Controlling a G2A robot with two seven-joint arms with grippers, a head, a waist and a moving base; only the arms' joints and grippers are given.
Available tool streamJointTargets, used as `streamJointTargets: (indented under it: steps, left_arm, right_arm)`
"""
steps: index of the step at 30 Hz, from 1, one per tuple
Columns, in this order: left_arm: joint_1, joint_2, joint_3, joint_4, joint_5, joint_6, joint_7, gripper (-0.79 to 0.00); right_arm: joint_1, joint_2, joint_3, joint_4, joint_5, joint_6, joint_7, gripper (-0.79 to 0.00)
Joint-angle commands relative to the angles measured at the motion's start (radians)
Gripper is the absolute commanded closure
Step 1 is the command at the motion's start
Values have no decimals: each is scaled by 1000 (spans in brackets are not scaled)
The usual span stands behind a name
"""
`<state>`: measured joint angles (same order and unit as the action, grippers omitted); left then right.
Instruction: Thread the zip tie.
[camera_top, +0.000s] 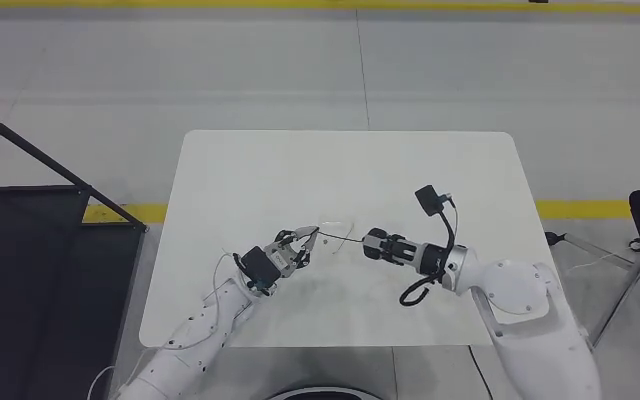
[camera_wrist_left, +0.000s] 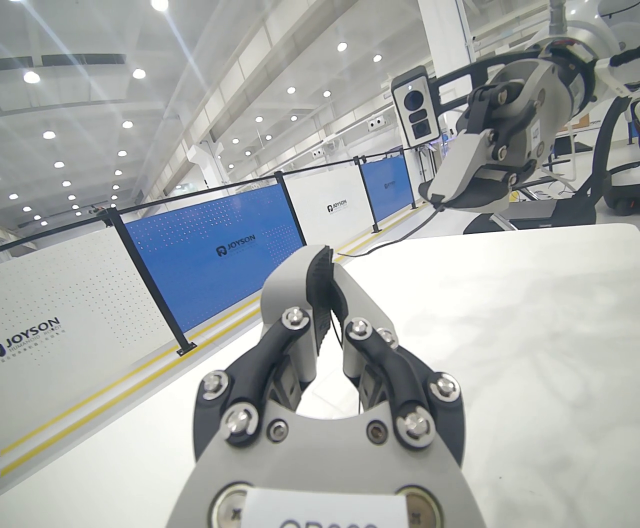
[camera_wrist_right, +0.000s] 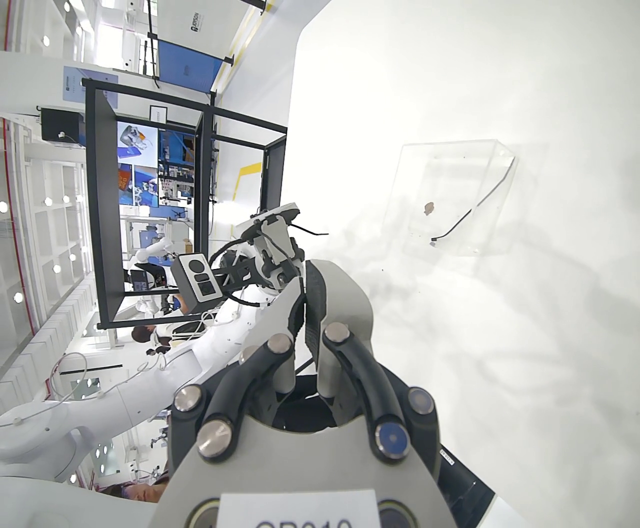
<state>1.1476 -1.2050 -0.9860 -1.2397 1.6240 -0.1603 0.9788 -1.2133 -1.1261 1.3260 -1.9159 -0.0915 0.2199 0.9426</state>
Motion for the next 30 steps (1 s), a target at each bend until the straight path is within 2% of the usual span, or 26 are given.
streamJointTargets:
  steps: [1,30]
  left_arm:
    - [0,0,0,0,0,0,0,0]
    - [0,0,0,0,0,0,0,0]
  right_arm:
    - [6,1,-1,4,2,6,-1,0]
    - [18,15,-12,15,37,19,-20,0]
